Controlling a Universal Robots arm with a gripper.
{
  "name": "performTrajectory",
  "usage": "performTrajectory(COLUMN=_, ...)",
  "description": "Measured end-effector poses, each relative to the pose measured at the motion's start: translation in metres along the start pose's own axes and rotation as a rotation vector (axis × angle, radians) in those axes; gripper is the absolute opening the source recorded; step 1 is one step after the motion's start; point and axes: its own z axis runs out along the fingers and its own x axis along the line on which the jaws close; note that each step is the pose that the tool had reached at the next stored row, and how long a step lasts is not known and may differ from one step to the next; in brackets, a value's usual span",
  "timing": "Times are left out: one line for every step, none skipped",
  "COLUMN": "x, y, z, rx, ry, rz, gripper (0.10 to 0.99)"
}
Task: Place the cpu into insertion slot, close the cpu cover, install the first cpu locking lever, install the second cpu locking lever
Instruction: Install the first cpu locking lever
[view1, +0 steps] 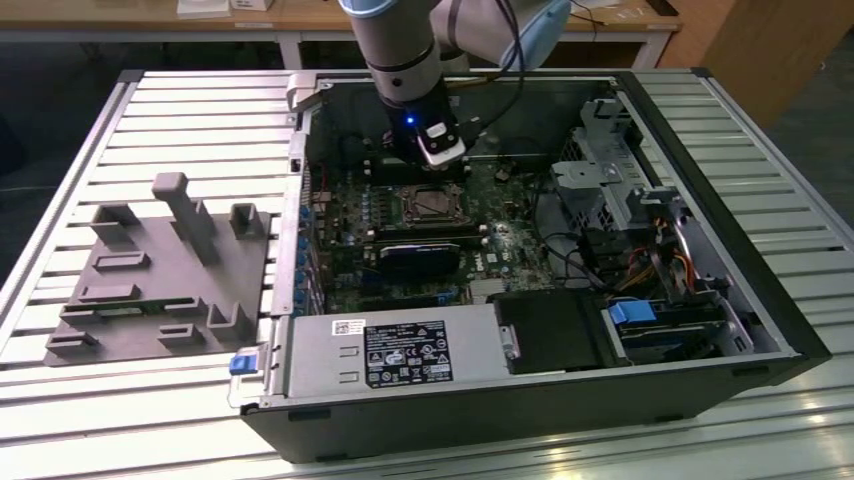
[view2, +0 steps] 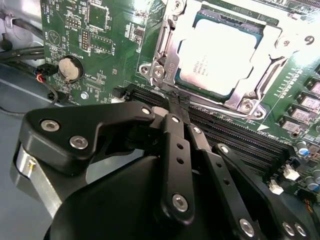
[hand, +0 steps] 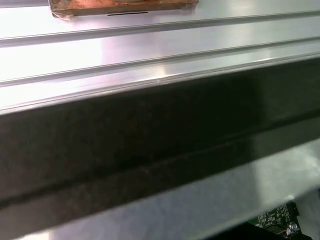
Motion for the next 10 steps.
performTrajectory(x=0.0001, y=-0.0001, z=0.0004, rx=0.001, ry=-0.0003, rz=0.001, gripper=0.102)
performTrajectory(x=0.0002, y=-0.0002, z=0.0008, rx=0.001, ry=-0.0005, rz=0.001, gripper=0.102)
performTrajectory(x=0.0003, y=-0.0002, z=0.0012, rx=0.002, ry=-0.0007, rz=0.002, gripper=0.102)
performTrajectory(x=0.0004, y=-0.0003, z=0.0015, rx=0.002, ry=-0.0009, rz=0.002, gripper=0.102)
performTrajectory(x=0.0005, y=-0.0004, z=0.0018, rx=0.003, ry=-0.0012, rz=0.003, gripper=0.102)
performTrajectory(x=0.0006, y=-0.0004, z=0.002, rx=0.005, ry=-0.0015, rz=0.003, gripper=0.102)
performTrajectory(x=0.0006, y=-0.0005, z=0.0023, rx=0.005, ry=-0.0018, rz=0.003, gripper=0.102)
performTrajectory(x=0.0007, y=-0.0006, z=0.0027, rx=0.006, ry=-0.0021, rz=0.004, gripper=0.102)
performTrajectory(x=0.0008, y=-0.0006, z=0.0032, rx=0.006, ry=-0.0023, rz=0.004, gripper=0.102)
performTrajectory(x=0.0009, y=-0.0006, z=0.0038, rx=0.005, ry=-0.0026, rz=0.005, gripper=0.102)
